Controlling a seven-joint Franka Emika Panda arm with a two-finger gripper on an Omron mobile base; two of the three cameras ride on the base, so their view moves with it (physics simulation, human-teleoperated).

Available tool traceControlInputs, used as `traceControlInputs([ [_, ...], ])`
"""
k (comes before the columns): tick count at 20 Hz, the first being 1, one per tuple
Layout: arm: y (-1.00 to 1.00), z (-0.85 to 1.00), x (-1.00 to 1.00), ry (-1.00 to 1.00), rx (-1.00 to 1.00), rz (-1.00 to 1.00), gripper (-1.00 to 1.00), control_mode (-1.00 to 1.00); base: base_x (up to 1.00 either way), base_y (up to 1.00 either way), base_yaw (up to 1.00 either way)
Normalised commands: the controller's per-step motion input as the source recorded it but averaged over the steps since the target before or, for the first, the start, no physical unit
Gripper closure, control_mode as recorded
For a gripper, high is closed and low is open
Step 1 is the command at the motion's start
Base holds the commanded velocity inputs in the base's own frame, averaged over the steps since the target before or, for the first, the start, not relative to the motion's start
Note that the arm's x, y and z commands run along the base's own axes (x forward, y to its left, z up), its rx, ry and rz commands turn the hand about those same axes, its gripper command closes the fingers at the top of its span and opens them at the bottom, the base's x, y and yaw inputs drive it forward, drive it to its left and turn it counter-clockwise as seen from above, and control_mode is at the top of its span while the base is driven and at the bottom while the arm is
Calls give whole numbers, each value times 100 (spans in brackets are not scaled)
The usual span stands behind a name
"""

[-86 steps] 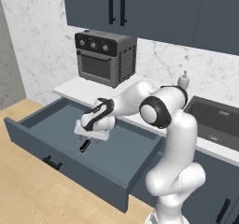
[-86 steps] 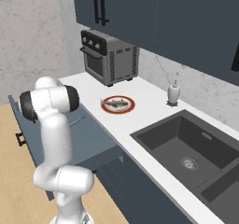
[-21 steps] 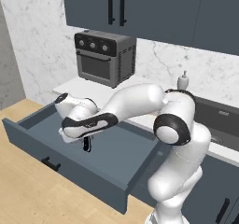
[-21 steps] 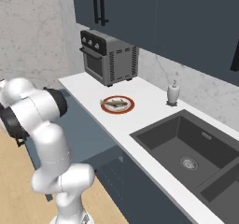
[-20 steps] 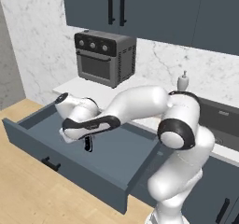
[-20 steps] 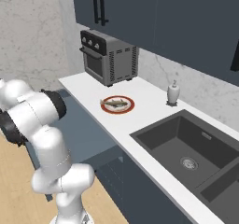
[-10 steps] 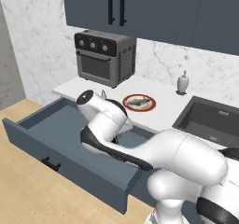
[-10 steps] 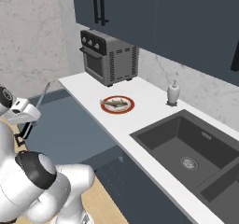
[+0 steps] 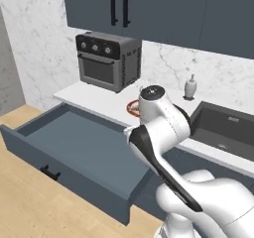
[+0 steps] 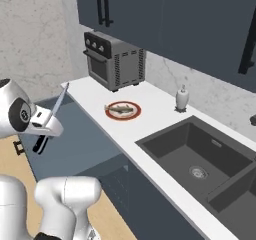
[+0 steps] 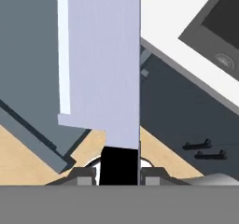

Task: Pick up the knife from the drawer and place it on the cutting board. Then place the meat from the plate to the cutting board.

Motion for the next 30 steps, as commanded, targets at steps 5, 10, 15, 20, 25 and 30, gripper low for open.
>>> traceControlInputs([
  [5,0,0,0,0,0,0,100,100,-43,-6,-3],
  [10,0,0,0,0,0,0,100,100,-95,-5,-57],
  [15,0,0,0,0,0,0,100,100,-54,0,-84],
  [20,0,0,0,0,0,0,100,100,-32,-1,-84],
  [25,0,0,0,0,0,0,100,100,-14,-22,-82],
  [30,0,0,0,0,0,0,100,100,1,-77,-63],
])
